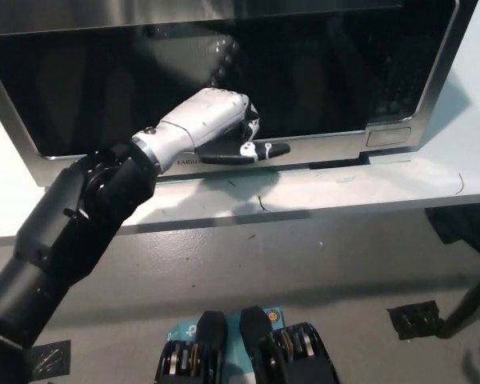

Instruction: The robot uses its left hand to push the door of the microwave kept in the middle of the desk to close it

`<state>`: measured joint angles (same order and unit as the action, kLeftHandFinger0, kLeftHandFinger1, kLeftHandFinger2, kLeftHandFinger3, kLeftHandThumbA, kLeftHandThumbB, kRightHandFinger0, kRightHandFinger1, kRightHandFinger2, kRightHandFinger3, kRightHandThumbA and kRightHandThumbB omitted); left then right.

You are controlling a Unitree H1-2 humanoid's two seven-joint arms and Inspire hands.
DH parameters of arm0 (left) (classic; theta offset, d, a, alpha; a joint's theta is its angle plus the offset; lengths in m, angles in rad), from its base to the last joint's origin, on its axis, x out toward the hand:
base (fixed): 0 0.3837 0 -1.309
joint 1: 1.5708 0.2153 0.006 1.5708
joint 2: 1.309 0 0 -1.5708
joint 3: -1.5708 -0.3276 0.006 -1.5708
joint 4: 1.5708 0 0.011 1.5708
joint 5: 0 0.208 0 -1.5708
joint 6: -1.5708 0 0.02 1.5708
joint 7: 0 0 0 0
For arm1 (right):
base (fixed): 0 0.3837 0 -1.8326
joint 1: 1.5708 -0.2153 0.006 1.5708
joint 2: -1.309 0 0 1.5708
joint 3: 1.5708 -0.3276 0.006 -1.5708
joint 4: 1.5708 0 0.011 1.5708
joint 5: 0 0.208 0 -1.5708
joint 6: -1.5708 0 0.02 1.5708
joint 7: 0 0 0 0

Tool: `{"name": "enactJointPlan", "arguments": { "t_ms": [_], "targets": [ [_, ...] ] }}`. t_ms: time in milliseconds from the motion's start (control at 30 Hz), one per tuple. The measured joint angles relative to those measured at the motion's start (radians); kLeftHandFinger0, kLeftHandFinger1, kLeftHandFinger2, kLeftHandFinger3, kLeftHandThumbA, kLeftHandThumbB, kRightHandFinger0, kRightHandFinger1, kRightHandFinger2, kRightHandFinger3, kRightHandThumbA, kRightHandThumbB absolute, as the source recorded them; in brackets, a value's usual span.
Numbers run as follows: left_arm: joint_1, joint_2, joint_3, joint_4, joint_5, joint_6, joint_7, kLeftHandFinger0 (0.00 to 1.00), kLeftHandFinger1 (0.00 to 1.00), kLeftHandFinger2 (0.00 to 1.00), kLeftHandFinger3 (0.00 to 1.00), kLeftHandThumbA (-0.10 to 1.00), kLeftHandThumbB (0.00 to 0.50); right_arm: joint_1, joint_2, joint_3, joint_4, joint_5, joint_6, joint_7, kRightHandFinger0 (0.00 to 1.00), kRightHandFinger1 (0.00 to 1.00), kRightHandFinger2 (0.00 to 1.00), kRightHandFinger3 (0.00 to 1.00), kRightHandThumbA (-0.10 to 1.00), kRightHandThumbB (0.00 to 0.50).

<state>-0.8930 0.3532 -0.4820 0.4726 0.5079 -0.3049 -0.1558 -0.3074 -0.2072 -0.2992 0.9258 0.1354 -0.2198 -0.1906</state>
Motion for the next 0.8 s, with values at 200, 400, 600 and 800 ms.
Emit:
{"name": "enactJointPlan", "arguments": {
  "t_ms": [200,400,600,800],
  "targets": [
    [-0.072,-0.002,-0.113,0.129,0.109,-0.061,0.058,0.00,0.04,0.08,0.24,0.94,0.000,0.016,0.002,0.000,-0.002,0.000,0.000,0.000,0.92,0.89,0.89,1.00,0.45,0.159],
    [-0.145,-0.024,-0.221,0.261,0.201,-0.116,0.121,0.00,0.00,0.00,0.00,0.87,0.014,0.031,0.003,0.000,-0.005,0.000,0.000,0.000,0.90,0.88,0.88,0.97,0.45,0.152],
    [-0.151,-0.019,-0.214,0.234,0.277,-0.132,0.175,0.00,0.00,0.00,0.27,0.94,0.004,0.037,0.003,0.000,-0.006,0.000,0.000,0.000,0.93,0.89,0.88,0.96,0.44,0.168],
    [-0.069,0.030,-0.067,-0.002,0.327,-0.101,0.185,0.00,0.00,0.00,0.05,1.00,0.035,0.036,0.002,0.002,-0.010,0.000,0.000,0.000,0.99,0.95,0.93,0.93,0.51,0.195]
  ]
}}
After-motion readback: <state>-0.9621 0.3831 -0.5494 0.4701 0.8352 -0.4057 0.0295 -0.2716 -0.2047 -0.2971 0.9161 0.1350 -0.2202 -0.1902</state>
